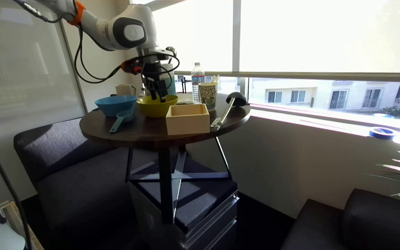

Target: Place some cereal from the yellow bowl in the blue measuring cup then put the cereal back in the yellow bowl using the spoon

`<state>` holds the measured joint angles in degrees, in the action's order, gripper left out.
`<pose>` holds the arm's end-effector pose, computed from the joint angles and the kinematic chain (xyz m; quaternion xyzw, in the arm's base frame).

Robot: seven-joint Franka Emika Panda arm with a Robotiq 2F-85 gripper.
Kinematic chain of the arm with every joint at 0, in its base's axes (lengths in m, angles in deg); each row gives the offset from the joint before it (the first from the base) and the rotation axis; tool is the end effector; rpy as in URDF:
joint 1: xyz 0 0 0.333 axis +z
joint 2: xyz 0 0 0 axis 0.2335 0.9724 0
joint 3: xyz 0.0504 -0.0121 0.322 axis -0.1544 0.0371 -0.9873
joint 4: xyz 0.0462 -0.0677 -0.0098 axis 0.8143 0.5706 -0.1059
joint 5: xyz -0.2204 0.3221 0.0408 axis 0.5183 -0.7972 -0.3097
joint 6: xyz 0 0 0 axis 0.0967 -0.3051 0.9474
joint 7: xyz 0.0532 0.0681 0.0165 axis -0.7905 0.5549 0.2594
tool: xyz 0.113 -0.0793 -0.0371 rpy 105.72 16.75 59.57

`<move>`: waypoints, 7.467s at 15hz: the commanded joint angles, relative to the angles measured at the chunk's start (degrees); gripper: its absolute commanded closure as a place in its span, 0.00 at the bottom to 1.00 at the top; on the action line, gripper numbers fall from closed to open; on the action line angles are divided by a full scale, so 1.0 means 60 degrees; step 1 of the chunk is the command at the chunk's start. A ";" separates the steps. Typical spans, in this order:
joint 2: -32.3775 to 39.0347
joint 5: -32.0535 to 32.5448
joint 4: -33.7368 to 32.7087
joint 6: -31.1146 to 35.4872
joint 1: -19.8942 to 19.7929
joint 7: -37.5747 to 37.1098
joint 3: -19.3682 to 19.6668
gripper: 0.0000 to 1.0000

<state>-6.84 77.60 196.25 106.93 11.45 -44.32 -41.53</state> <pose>0.5766 -0.0226 0.4074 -0.9841 0.1624 -0.0707 0.0164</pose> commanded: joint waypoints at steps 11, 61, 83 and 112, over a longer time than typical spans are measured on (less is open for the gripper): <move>0.0137 -0.0101 -0.0326 -0.0435 0.0118 -0.0238 0.0186 0.90; -0.3259 0.0436 0.3218 -0.2254 0.0155 0.1742 -0.0051 0.00; -0.4331 -0.2448 0.4224 -0.3128 -0.1049 -0.5066 0.0272 0.00; -0.4985 -0.3787 0.5842 -0.0220 -0.1287 -0.8622 0.0377 0.00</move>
<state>-34.42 55.52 230.08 104.83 4.30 -94.11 -38.80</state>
